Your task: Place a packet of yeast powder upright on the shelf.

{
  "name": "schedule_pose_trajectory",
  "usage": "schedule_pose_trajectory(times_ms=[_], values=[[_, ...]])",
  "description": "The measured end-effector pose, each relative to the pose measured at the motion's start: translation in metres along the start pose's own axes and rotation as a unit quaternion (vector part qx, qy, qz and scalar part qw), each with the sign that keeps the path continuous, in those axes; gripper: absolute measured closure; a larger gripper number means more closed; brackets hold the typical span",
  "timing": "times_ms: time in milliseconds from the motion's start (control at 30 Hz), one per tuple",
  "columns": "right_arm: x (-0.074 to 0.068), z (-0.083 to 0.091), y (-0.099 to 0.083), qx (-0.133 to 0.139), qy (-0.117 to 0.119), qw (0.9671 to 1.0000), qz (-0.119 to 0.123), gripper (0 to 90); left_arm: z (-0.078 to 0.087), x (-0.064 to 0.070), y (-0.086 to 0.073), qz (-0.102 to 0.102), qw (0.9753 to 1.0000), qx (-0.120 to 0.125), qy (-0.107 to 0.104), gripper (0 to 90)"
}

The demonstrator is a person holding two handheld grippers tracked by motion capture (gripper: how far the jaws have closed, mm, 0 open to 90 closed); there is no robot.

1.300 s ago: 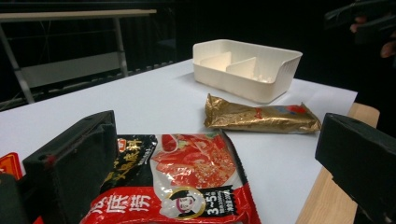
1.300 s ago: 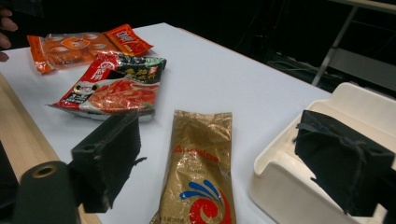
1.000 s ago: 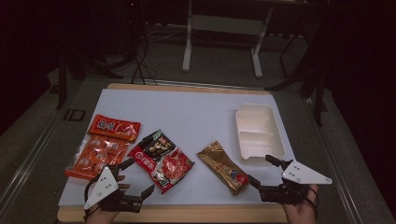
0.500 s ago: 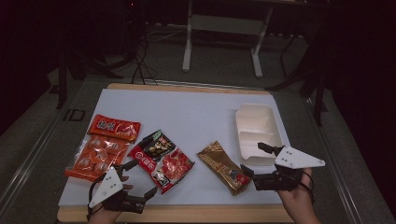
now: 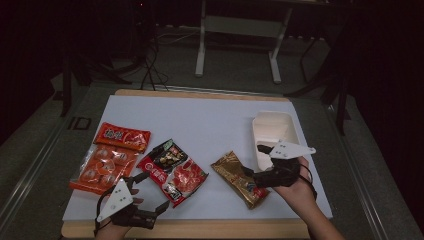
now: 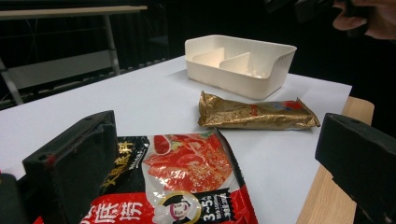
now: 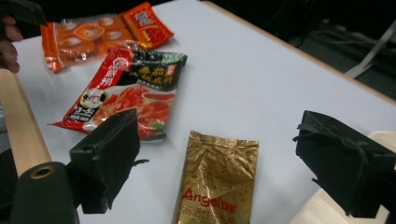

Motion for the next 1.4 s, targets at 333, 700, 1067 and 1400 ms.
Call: schedule_pose_trajectory(times_ms=[333, 700, 1067, 1400], values=[[0.007, -0.041, 0.003, -0.037, 0.006, 0.9993, 0.0, 17.7, -0.001, -0.001, -0.001, 0.0, 1.0, -0.002, -0.003, 0.1], [0.016, -0.083, -0.007, -0.081, -0.001, 0.9965, -0.018, 20.0, -0.001, 0.0, -0.002, -0.001, 1.0, -0.005, -0.006, 0.1], [0.017, -0.113, -0.014, -0.119, -0.028, 0.9916, -0.04, 22.4, -0.003, 0.001, -0.003, -0.004, 0.9999, -0.012, -0.007, 0.1], [0.011, -0.137, -0.022, -0.155, -0.044, 0.9858, -0.047, 23.6, -0.004, 0.001, -0.004, -0.005, 0.9998, -0.017, -0.008, 0.1]])
Point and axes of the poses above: each handheld gripper's, and its own axes: z roughly backward along the jaws, y roughly out of its top, x roughly to its right, the point moved 1 cm from there along -z, roughly forward along the jaws, and after that the axes turned 7 degrees about -y, right-handed, at the moved point
